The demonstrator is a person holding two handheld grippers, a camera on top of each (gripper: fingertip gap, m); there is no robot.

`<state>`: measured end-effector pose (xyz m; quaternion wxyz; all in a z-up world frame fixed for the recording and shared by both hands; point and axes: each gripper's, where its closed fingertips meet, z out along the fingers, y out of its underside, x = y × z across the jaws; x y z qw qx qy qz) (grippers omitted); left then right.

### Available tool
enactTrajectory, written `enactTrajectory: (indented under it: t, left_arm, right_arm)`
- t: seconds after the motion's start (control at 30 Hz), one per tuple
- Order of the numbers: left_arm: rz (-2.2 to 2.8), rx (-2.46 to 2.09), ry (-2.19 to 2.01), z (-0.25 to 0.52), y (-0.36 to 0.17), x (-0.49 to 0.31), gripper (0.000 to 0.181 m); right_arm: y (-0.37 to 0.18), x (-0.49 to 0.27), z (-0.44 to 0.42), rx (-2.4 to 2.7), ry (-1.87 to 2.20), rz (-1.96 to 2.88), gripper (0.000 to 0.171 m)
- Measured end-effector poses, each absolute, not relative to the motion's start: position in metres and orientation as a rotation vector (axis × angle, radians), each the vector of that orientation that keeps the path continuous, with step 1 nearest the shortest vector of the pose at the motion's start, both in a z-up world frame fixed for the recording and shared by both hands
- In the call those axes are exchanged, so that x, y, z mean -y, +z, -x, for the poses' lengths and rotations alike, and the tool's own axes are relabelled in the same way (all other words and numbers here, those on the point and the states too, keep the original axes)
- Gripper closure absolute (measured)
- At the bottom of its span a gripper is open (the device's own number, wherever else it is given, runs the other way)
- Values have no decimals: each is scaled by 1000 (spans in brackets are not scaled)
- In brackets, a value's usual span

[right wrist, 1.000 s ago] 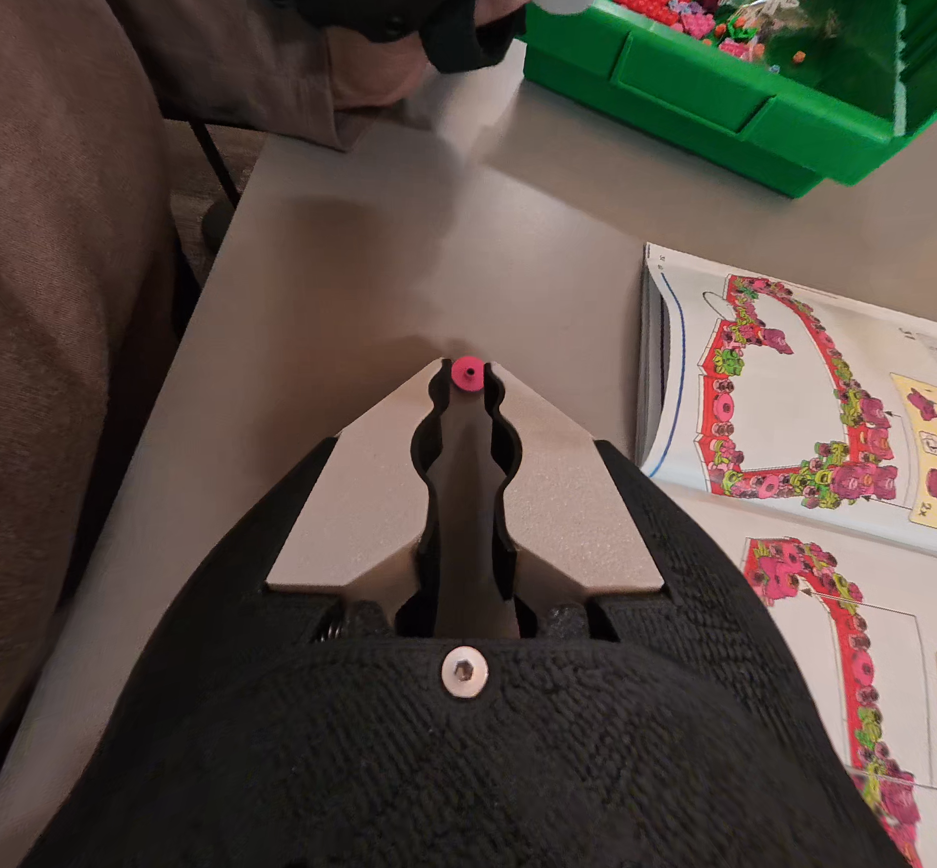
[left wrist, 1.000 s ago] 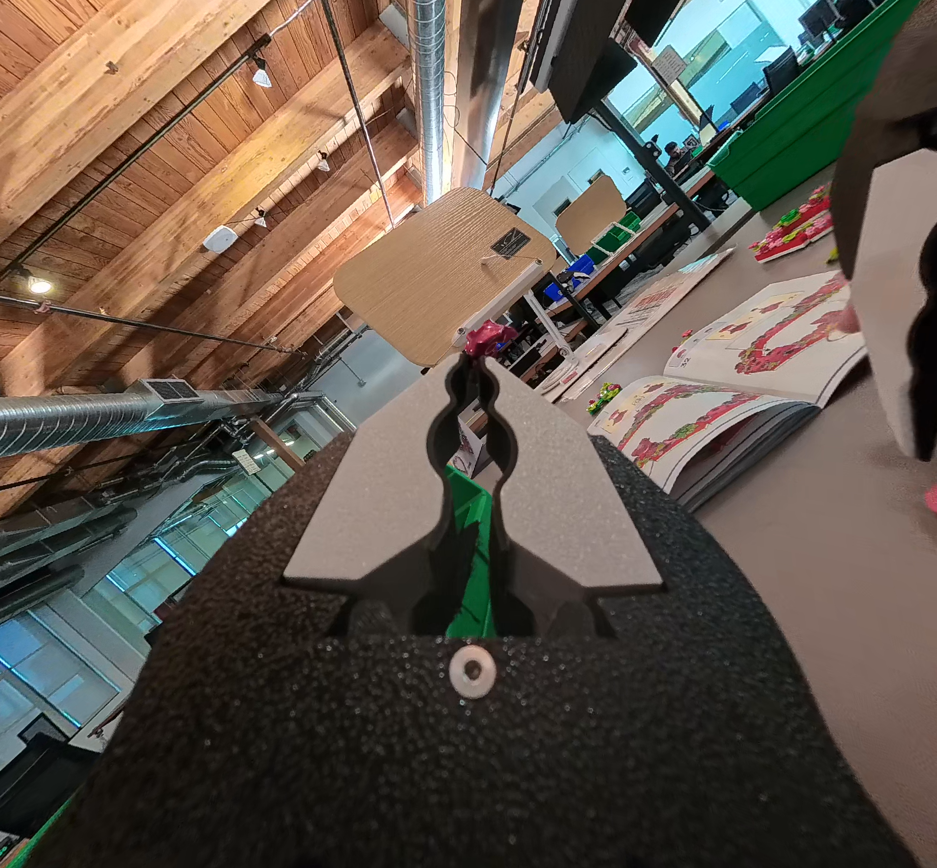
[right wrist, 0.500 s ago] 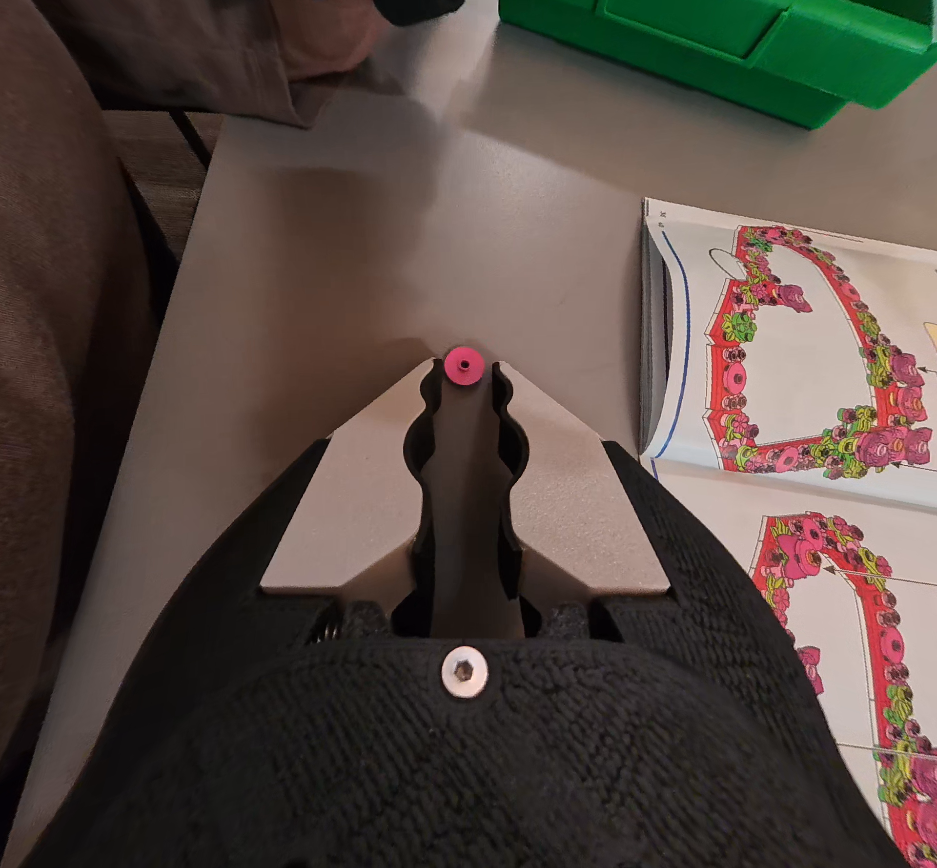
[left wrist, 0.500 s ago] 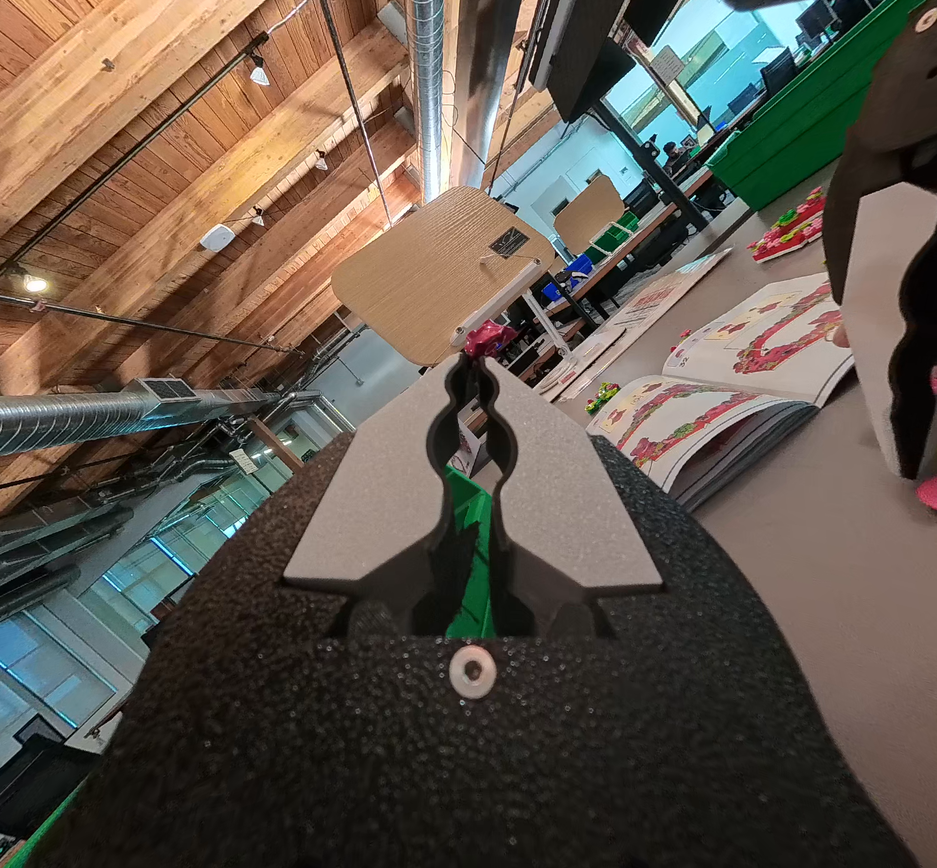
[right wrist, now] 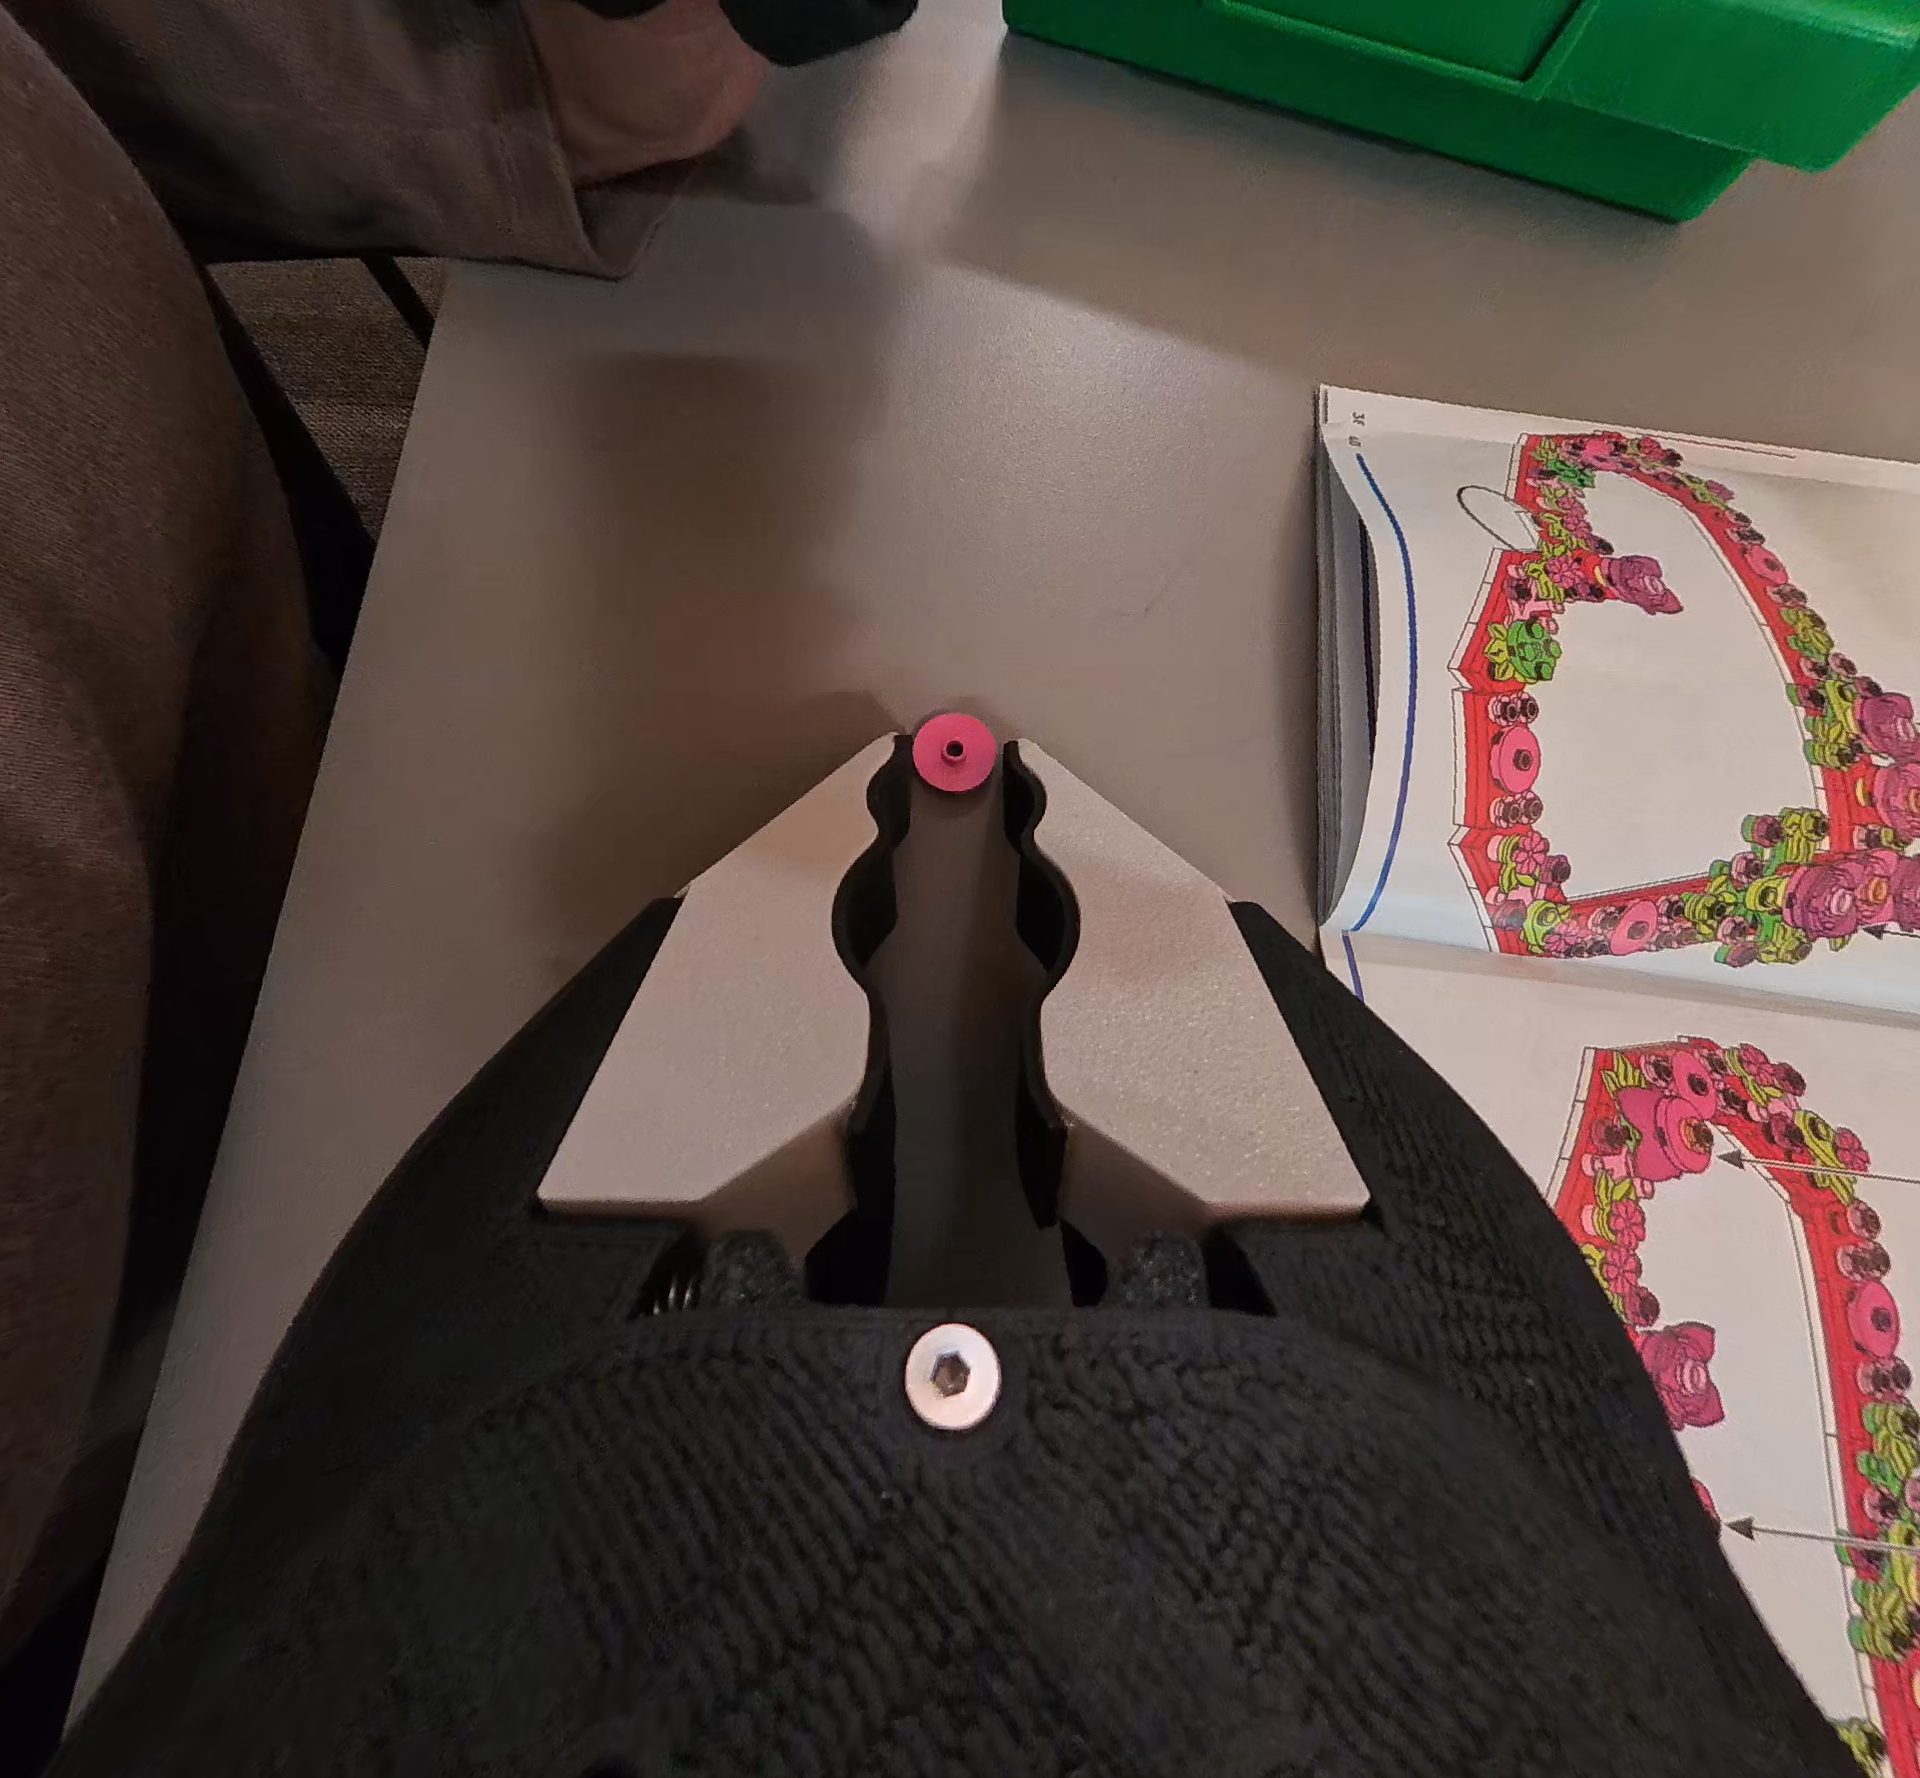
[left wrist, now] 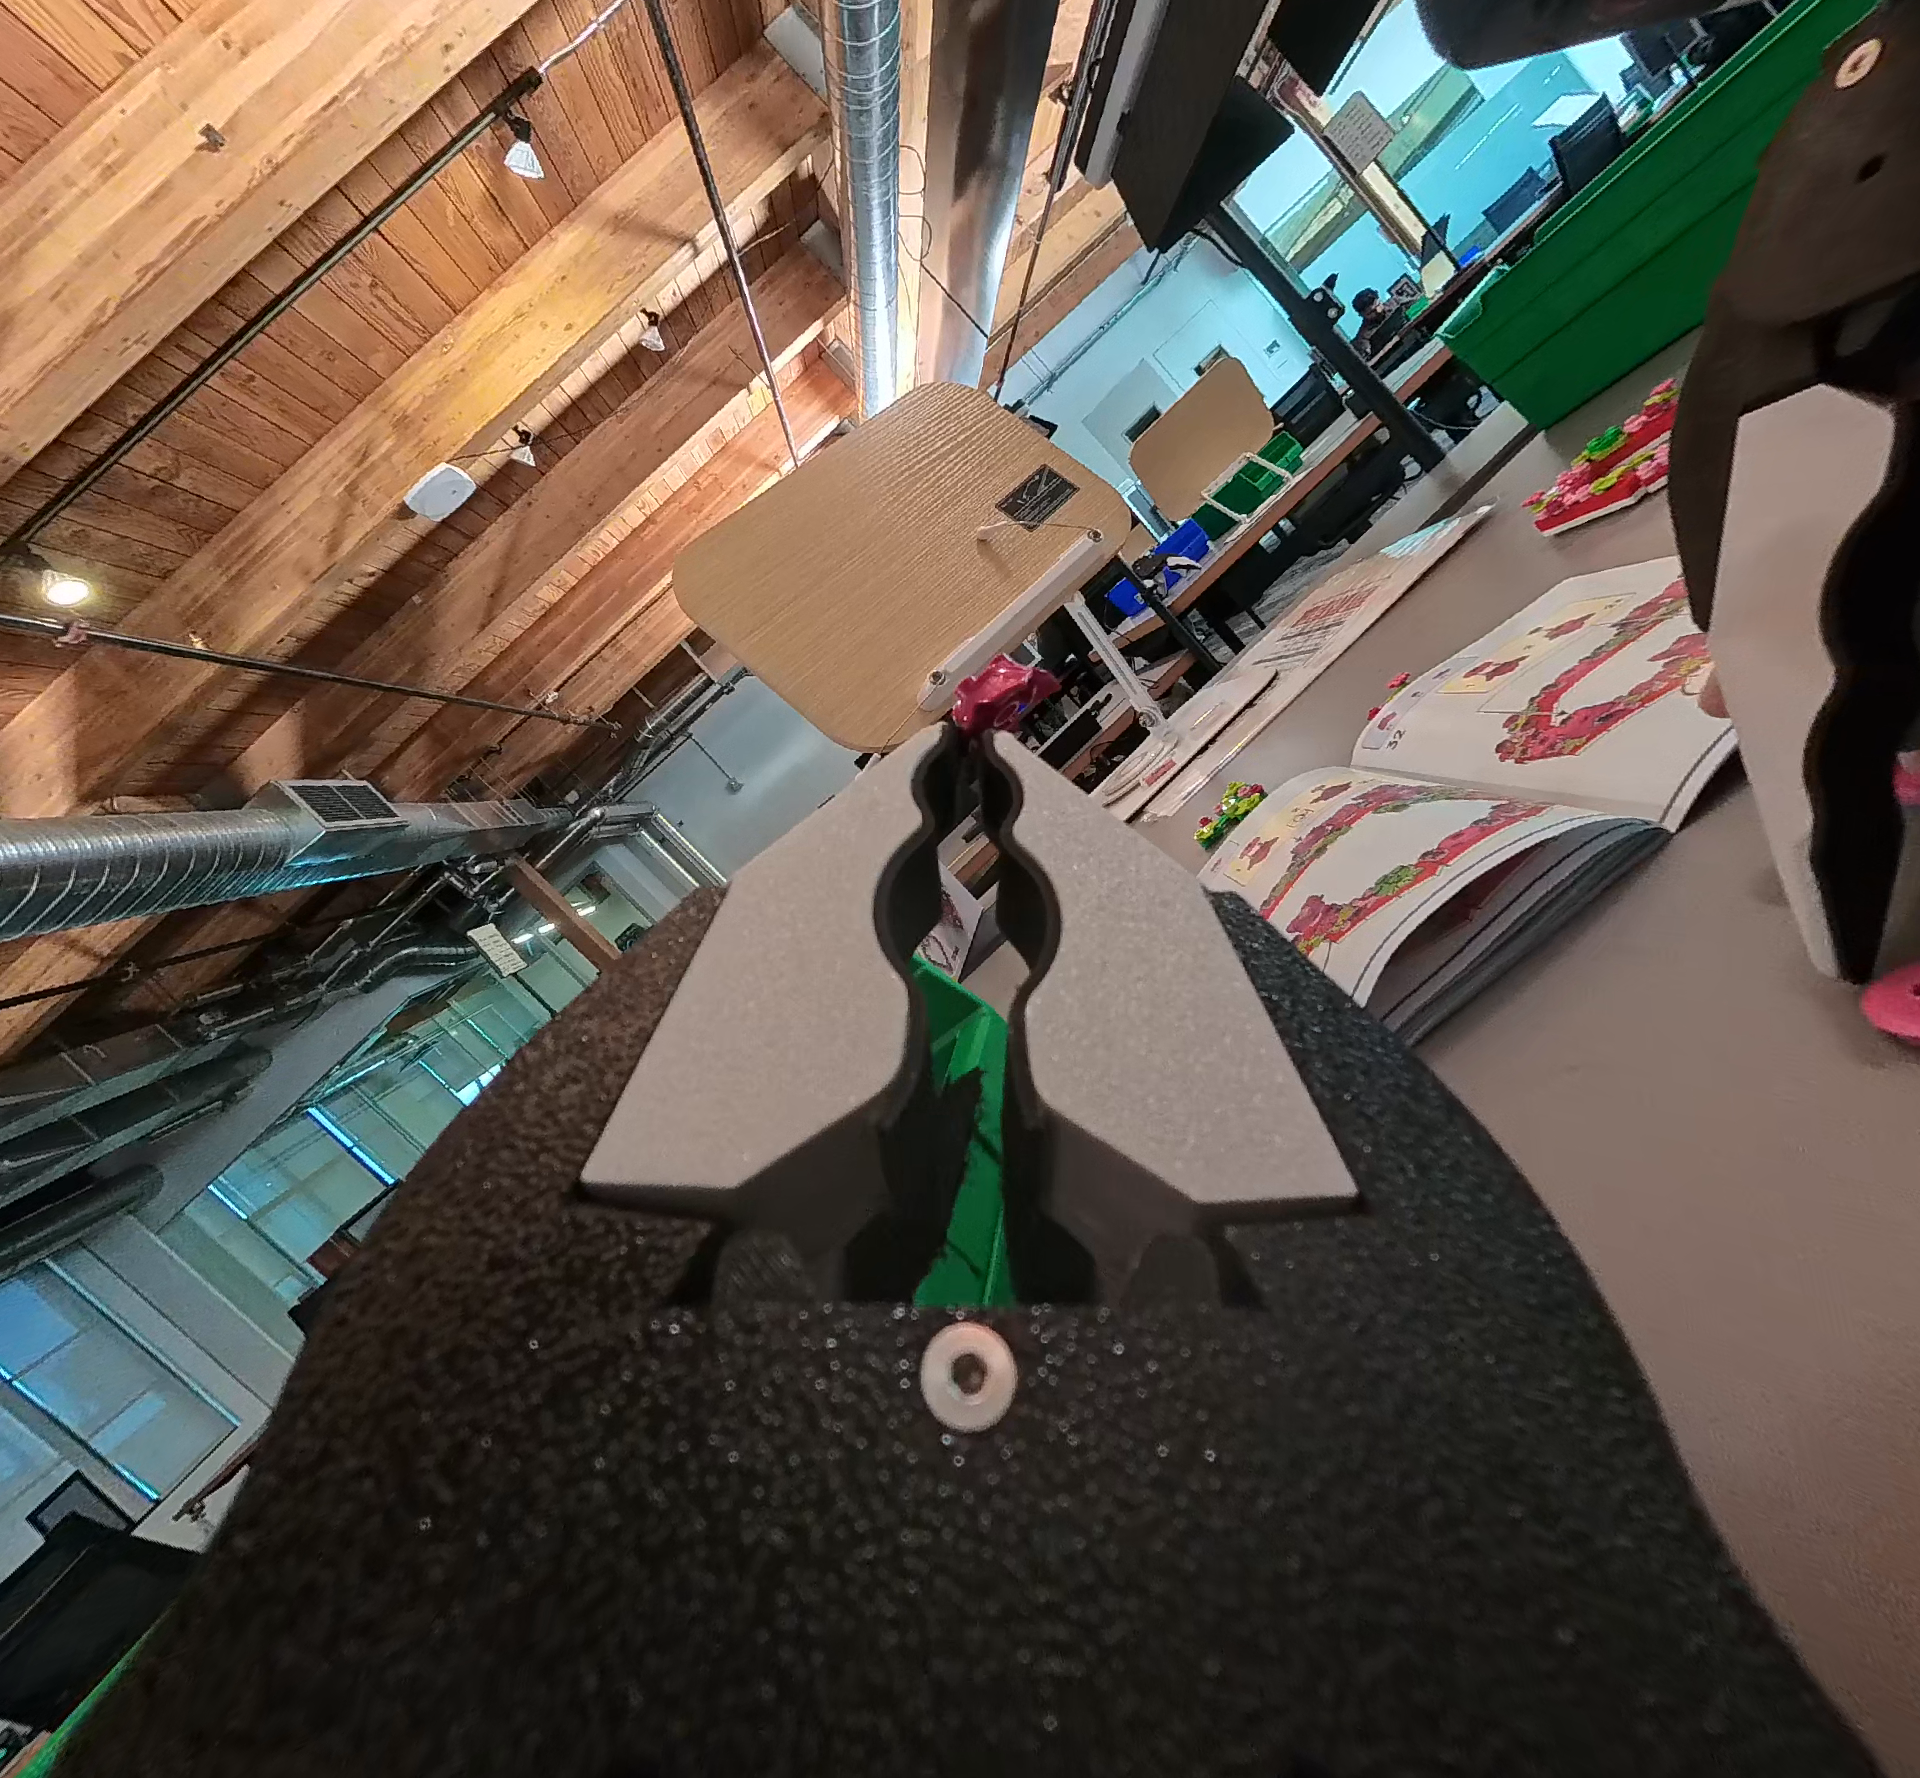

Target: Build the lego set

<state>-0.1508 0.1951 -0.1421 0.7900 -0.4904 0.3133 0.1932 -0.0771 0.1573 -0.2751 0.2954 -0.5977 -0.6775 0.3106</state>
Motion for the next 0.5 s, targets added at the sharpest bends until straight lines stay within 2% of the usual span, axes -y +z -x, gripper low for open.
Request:
enactTrajectory:
  t: [0.5]
  left_arm:
    - [1056,-677,418,151,-143,-195,181]
  right_arm:
    - [-276,-158,77,1821,802,1569,157]
